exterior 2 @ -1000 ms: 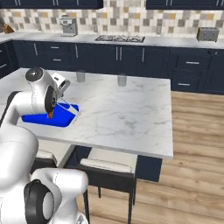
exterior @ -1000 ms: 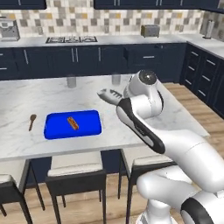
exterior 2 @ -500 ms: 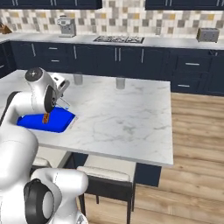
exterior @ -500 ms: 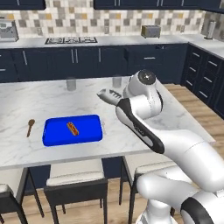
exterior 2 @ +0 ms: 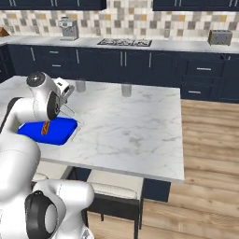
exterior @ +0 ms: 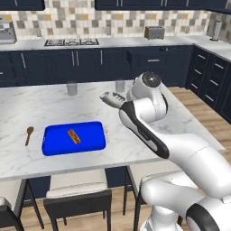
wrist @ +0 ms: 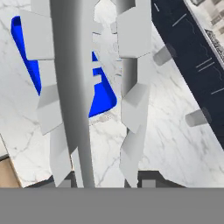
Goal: Take the tongs from the drawer on the right and place them on the dining counter next to the tray containing the hot dog.
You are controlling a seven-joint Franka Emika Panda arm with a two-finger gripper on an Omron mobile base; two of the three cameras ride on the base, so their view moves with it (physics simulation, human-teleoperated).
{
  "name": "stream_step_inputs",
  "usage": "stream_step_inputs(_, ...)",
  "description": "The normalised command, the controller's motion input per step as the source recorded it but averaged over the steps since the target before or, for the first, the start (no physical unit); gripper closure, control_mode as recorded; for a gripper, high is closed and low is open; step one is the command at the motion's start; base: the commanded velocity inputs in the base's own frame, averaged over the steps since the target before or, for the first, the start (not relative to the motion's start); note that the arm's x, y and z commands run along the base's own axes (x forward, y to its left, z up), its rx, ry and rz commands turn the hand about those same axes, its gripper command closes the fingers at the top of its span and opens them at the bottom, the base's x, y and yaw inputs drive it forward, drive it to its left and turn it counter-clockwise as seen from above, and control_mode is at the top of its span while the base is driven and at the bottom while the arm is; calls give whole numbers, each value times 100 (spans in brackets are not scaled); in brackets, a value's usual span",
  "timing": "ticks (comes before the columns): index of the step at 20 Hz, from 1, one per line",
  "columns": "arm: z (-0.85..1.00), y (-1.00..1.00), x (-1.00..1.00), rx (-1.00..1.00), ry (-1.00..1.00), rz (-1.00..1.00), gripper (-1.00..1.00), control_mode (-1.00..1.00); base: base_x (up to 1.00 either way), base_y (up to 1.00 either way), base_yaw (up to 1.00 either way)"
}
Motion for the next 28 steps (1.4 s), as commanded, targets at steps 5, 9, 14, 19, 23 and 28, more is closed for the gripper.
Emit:
stream_step_inputs(5,-11,0,24,0,9,-1,100,-100,1,0,0)
stream_step_inputs(9,-24,0,71,0,14,-5,100,-100,0,0,0)
stream_step_inputs(14,-23,10,71,3,9,-15,100,-100,0,0,0)
stream_step_inputs(19,-22,22,52,7,12,-27,100,-100,0,0,0)
stream_step_inputs(23,-26,11,27,20,5,-30,100,-100,0,0,0)
stream_step_inputs(28,-36,0,11,32,7,-23,100,-100,0,0,0)
